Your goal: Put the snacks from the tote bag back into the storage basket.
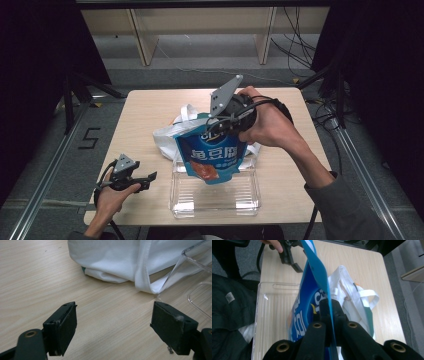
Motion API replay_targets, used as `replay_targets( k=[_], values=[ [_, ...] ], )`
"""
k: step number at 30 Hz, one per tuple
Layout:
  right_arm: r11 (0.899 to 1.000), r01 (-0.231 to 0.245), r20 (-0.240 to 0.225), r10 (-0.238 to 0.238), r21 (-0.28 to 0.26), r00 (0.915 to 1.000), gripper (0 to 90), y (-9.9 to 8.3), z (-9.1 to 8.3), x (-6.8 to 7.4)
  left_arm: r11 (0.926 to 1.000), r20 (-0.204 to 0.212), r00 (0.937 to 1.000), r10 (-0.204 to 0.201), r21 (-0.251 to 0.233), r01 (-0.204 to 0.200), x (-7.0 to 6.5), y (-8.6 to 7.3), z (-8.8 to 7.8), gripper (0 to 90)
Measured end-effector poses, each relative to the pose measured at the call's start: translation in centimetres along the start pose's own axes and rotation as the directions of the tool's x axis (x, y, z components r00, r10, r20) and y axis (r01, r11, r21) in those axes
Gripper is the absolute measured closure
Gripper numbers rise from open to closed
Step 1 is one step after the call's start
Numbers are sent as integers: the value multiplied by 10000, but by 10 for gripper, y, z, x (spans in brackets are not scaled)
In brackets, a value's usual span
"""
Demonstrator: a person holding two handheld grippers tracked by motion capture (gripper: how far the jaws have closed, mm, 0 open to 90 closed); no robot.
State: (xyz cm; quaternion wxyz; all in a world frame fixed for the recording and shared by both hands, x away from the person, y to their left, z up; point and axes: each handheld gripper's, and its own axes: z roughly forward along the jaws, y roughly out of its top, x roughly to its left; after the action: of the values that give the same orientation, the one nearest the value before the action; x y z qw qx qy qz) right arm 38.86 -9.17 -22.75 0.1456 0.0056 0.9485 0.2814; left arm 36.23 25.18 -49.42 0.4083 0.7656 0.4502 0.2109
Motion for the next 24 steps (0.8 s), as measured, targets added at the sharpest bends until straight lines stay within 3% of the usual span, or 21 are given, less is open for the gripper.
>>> replay_targets(
  k=[1, 2, 5, 6, 7, 9, 11, 12, 13, 14, 15, 16, 17, 18, 19, 20, 22, 23, 24],
  values=[
    [9999, -115, -21, 115, 46, 9999, 900, -1, 2, 1, 10000, 1, 10000, -19, 19, 19, 0, 1, 0, 201],
    [9999, 115, -43, -115, -44, 9999, 900, -2, 4, -1, 10000, 61, 10000, -60, -46, 60, 0, 1, 0, 201],
    [9999, 145, -223, -147, -79, 9996, 900, -5, 10, -1, 9999, 75, 9999, -72, -77, 73, -1, 0, 0, 201],
    [10000, -17, -149, 17, -7, 9999, 900, -6, 11, 0, 9997, 51, 9998, 168, 160, -169, 1, 0, -1, 201],
    [10000, 66, -318, -68, -50, 9995, 900, -7, 13, 0, 10000, 70, 10000, -57, -5, 57, -1, 1, 0, 201],
    [9999, 42, -337, -45, -96, 9994, 900, -9, 17, -1, 9999, 74, 9999, -89, -110, 90, -2, 1, 1, 201],
    [10000, 50, -329, -51, -29, 9994, 900, -11, 20, -1, 9989, 99, 9994, 332, 314, -335, 2, 0, -2, 201],
    [9999, -132, -543, 133, 16, 9984, 900, -12, 21, 0, 9993, 80, 9995, 296, 234, -298, 2, 1, -2, 201],
    [9998, -173, -454, 172, -18, 9988, 900, -13, 23, 0, 9999, 62, 10000, -66, -77, 67, -1, 1, 1, 201],
    [10000, -10, -438, 8, -56, 9990, 900, -13, 25, -1, 9999, 63, 10000, -53, -90, 54, -1, 1, 1, 201],
    [9999, -146, -554, 147, 19, 9984, 900, -14, 26, -1, 9999, 94, 9999, -105, -104, 106, -2, 0, 1, 201],
    [10000, -76, -586, 75, -24, 9983, 900, -15, 28, -2, 10000, 83, 10000, -1, -4, 1, -1, 0, 0, 201],
    [10000, -39, -588, 34, -84, 9983, 900, -16, 30, -3, 9985, 95, 9990, 444, 311, -446, 2, 1, -2, 201],
    [10000, -15, -901, 16, 14, 9959, 900, -17, 31, -5, 10000, 71, 10000, -41, -28, 41, -1, 1, 1, 201],
    [9999, -91, -500, 98, 131, 9987, 900, -18, 32, -4, 9999, 74, 9999, -76, -100, 77, -2, 1, 1, 201],
    [10000, 42, -808, -41, 17, 9967, 900, -19, 34, -5, 9999, 89, 9999, -90, -101, 91, -2, 1, 1, 201],
    [10000, -36, -563, 39, 47, 9984, 900, -20, 35, -5, 10000, 118, 9999, -6, -11, 6, -1, 0, 1, 201],
    [9998, 176, -719, -179, -45, 9972, 900, -21, 37, -7, 9989, 120, 9993, 359, 310, -362, 1, 1, -2, 201],
    [9998, -179, -672, 180, 25, 9976, 900, -22, 37, -6, 10000, 73, 10000, -14, -8, 14, -1, 1, 1, 201]
  ],
)
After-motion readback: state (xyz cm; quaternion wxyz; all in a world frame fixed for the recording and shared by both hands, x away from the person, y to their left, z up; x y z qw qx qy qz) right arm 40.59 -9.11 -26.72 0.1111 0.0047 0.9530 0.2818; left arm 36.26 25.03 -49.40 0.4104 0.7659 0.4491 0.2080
